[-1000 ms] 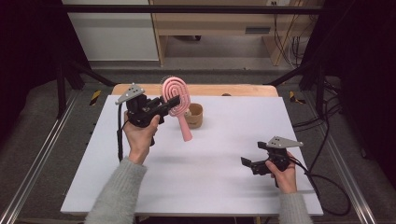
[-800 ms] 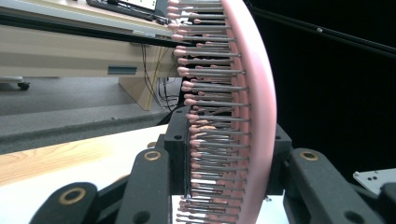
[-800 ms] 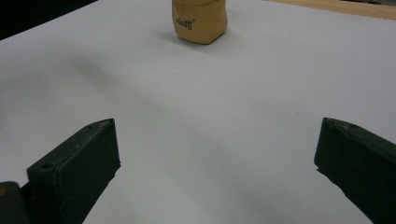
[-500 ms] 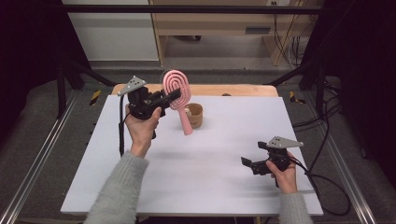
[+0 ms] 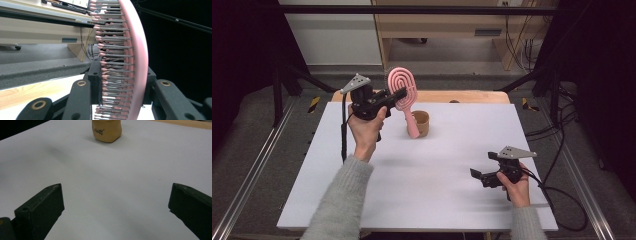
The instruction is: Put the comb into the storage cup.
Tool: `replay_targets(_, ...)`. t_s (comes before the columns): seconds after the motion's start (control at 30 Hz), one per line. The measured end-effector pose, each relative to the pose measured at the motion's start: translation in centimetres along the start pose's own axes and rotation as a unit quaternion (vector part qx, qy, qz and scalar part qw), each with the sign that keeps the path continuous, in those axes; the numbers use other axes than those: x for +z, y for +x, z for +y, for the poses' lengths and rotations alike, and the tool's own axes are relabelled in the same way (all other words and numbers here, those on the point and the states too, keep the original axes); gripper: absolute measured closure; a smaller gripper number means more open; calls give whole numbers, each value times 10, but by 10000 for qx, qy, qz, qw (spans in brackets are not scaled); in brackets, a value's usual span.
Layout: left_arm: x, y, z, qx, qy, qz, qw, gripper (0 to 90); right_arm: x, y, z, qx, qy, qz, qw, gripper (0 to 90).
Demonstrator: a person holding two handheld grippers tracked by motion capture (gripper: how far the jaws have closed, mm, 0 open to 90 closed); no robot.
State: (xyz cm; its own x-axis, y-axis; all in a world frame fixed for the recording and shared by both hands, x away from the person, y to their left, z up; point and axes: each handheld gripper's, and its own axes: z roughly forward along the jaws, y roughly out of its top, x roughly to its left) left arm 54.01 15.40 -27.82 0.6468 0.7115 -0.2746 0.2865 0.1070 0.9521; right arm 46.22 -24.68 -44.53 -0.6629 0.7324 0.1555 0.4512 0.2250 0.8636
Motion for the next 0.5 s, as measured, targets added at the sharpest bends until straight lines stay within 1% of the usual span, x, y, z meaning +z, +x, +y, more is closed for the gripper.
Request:
replay_targets(0.17, 7, -1, 4, 26, -5, 25, 10000, 633, 0, 0, 0, -13, 7, 12, 10000, 4)
replay_targets(0.5, 20, -2, 6, 65, -1, 40, 10000, 632, 0, 0, 0, -7, -5, 13, 10000, 4)
